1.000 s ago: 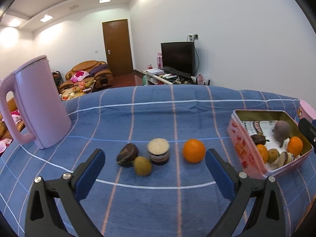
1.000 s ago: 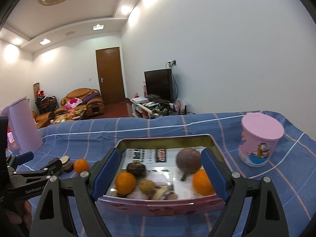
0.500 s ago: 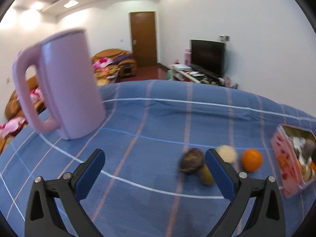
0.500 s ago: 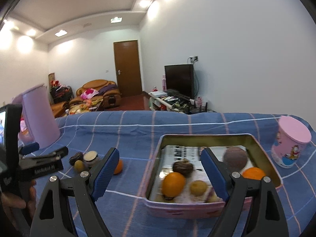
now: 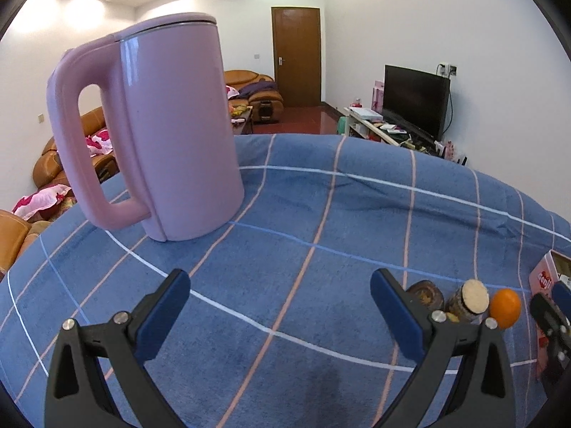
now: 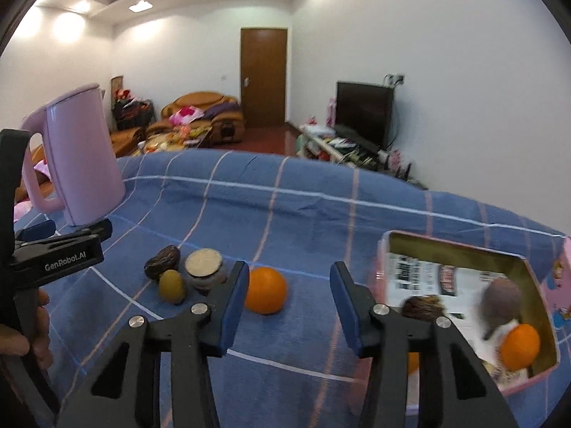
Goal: Organize fruits
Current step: 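Grasp the orange on the bedspread with the right gripper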
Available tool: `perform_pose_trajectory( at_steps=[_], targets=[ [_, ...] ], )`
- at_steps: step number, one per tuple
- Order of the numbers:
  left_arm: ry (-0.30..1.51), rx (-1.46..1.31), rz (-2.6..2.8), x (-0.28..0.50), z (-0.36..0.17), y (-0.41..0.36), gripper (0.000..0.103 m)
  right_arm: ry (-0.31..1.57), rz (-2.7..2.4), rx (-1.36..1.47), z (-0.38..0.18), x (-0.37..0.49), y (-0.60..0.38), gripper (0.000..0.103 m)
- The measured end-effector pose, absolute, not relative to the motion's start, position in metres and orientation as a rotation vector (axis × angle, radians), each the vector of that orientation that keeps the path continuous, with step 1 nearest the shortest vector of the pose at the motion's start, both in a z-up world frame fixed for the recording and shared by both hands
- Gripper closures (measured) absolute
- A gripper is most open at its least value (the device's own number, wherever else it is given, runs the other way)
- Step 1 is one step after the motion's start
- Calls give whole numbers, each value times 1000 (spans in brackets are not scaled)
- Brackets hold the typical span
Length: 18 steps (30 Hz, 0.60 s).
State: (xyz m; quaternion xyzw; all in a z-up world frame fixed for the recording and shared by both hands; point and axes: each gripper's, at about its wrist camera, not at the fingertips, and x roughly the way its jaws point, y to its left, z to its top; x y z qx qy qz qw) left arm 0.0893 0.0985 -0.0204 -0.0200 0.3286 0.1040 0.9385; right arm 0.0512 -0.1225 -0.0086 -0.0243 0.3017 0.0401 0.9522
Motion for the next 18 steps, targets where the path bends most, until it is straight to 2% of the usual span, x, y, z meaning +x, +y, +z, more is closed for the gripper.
perform_pose_trajectory(
  at_steps=[14,15,18],
  targets=[
    [722,17,140,94,-20,92,1,877,125,-140,-45,108,-97,54],
    [727,24,134,94,-20,92,1,879,128,-135,-44,107,-96,55],
    [749,17,105,96,-22,91,2,882,151,-119,-43,104,-98,67]
  ],
)
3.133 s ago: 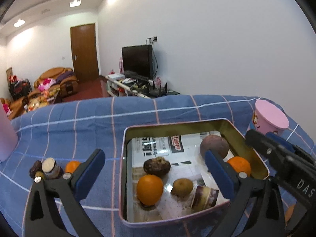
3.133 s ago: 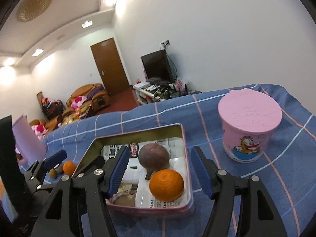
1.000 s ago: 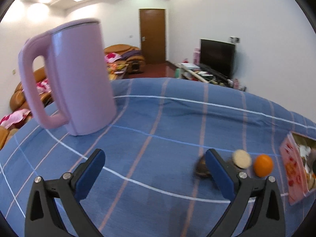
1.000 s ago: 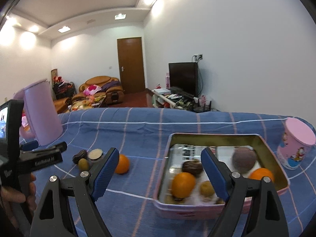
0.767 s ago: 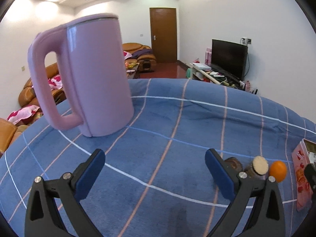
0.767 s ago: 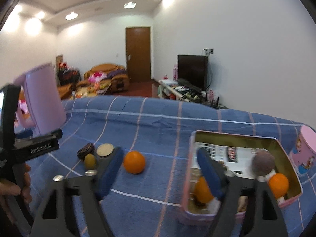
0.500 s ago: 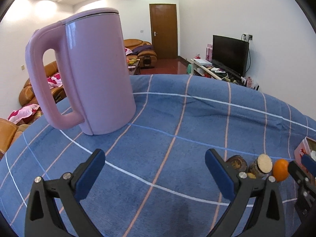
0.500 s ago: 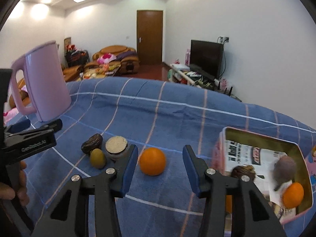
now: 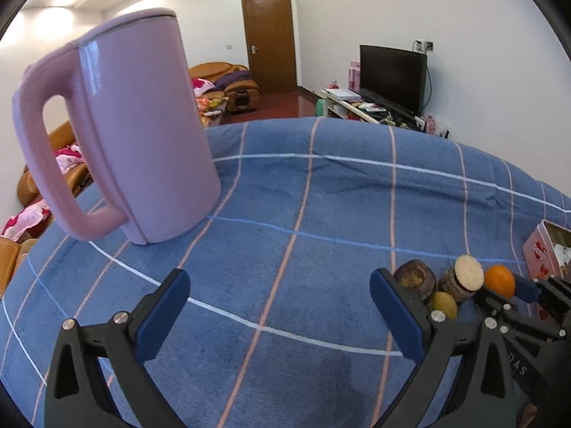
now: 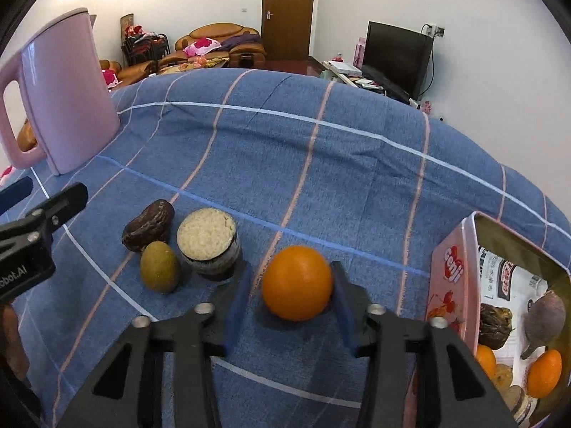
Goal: Organize fruits
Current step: 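Grasp the orange on the bedspread with the right gripper, then grasp the small yellow-brown fruit with the left gripper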
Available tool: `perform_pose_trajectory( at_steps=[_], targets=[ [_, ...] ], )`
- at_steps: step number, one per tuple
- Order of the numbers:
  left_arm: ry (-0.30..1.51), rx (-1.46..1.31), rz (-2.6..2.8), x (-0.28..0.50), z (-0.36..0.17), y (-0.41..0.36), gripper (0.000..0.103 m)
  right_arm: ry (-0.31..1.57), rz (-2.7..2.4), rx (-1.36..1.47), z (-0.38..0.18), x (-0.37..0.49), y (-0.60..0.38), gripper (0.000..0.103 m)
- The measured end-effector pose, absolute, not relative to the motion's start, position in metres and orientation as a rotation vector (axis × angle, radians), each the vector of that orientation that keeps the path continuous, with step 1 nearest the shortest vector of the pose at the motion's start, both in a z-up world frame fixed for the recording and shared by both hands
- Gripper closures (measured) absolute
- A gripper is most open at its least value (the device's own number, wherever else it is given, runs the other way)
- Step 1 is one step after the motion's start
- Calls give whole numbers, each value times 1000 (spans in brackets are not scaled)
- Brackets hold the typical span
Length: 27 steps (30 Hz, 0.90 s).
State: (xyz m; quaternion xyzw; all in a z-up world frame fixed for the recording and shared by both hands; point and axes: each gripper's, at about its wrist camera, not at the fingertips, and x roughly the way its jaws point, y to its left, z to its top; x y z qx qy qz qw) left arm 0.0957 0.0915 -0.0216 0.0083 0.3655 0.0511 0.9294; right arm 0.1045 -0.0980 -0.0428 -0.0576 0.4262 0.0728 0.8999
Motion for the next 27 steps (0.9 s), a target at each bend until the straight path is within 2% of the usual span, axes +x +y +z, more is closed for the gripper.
perform_pose_trajectory(
  at_steps=[3,6,14,17,18,19,27],
  targets=[
    [755,20,61,94,-21,88,4,874,163,-129,-42,95,-97,67],
    [736,25,-36,88,-17,77,14,811,180,-108,-34,78,-98,67],
    [794,55,-275,80,-19,36,19,687,151,-28,-17,16,-123,67],
    [846,5,-299,85,-27,33,34,684,146,10,-16,11,-133,67],
    [864,-11,-308,86,-29,33,47,688,146,17,-17,11,-135,67],
    [891,-34,-317,89,-33,32,52,695,147,28,-17,12,-137,67],
    [883,-11,-267,101,-44,13,52,715,167,85,-22,16,-145,67]
  ],
)
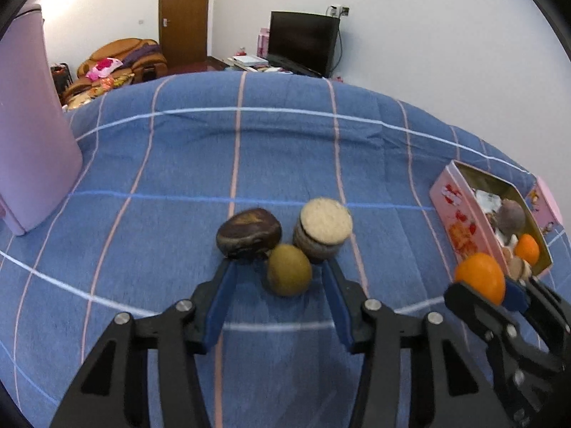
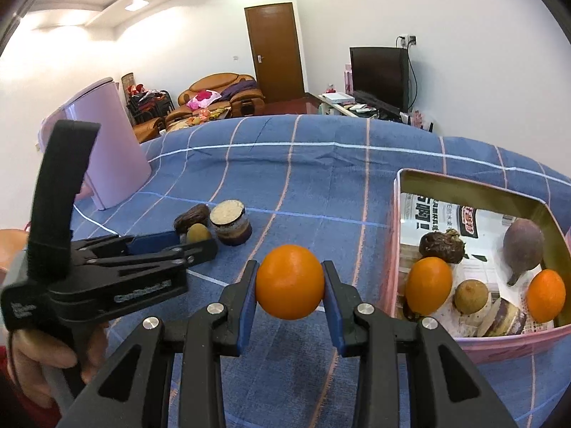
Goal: Organize fruits
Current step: 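Grasp the small yellow-brown fruit with the left gripper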
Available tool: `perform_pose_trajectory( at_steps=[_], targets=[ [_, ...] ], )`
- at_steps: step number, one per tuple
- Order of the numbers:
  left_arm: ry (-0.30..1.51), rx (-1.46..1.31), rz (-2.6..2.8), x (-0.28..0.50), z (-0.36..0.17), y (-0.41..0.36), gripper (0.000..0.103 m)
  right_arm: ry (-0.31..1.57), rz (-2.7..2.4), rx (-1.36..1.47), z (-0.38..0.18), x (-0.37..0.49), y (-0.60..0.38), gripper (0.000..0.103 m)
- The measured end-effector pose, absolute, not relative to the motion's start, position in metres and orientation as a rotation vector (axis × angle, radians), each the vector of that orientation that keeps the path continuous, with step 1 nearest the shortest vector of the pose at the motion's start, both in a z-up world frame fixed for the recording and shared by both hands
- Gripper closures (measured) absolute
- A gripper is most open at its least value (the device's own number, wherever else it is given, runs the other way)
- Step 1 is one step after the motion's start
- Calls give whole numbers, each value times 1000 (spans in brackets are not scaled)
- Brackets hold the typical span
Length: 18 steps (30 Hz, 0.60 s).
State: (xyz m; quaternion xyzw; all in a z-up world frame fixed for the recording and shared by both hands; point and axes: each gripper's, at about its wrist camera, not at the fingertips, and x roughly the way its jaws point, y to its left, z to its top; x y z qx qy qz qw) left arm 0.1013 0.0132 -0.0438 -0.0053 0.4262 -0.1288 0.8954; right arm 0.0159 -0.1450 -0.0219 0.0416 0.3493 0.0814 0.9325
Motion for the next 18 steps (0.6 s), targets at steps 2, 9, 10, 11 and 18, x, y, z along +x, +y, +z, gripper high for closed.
perform_pose_trajectory(
  at_steps=[2,9,10,11,18],
  targets=[
    [899,-29,-266,107,-46,11,51,717,164,93,-22,16,-146,67],
    [899,-52,-288,108,-47,13,76,713,163,101,-21,14,-146,67],
    [899,-59,-292,107,-47,16,76,713,164,103,-21,14,-147,67],
    [899,-64,-292,105,-47,19,76,713,164,105,-21,14,-148,67],
    [748,-107,-153,86,-28,49,76,660,172,116,-15,7,-153,67]
  ],
)
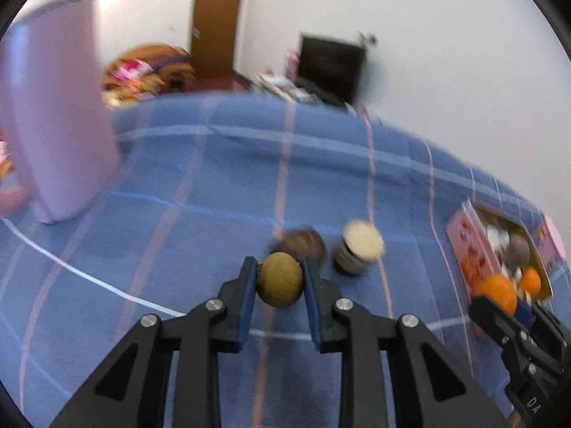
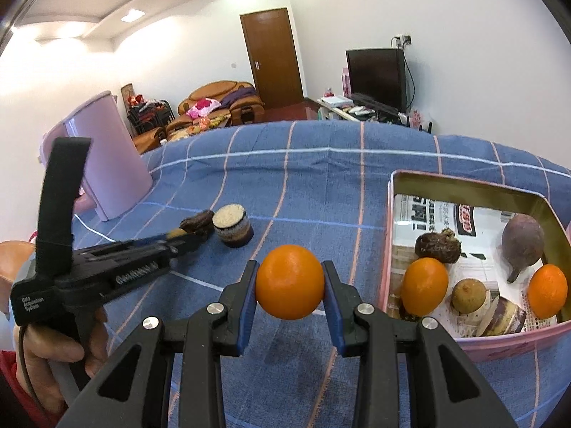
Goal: Organize fruits
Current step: 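Grasp the small yellow-brown fruit with the left gripper, then carry the orange and yellow-brown fruit over the pink tin with both grippers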
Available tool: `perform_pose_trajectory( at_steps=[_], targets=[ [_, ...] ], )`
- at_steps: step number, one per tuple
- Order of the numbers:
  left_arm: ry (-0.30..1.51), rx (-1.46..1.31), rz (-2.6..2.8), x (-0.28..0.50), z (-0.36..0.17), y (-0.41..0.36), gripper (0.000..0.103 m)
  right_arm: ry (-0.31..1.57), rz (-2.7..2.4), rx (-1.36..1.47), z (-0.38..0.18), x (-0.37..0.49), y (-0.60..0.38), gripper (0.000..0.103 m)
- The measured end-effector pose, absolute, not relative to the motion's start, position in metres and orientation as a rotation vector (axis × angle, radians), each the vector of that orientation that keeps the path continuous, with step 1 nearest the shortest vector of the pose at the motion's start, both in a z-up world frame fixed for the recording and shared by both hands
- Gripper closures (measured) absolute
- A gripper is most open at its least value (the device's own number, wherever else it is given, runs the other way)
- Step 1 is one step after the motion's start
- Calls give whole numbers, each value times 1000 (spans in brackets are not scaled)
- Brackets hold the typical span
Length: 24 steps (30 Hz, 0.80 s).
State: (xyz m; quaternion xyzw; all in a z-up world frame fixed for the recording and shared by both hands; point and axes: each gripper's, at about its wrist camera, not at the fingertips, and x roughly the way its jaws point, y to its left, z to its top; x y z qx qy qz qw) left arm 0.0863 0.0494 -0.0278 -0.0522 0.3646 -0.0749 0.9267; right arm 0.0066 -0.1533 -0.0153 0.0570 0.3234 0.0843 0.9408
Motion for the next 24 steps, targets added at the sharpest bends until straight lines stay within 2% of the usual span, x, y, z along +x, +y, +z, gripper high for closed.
perform_pose_trajectory(
  at_steps=[7,24],
  targets=[
    [598,-60,-65,70,-14,49,76,599,165,103,-8,-1,-152,67],
    [565,-57,-70,36,-10,39,76,582,163,66,-6,-12,-149,67]
  ],
)
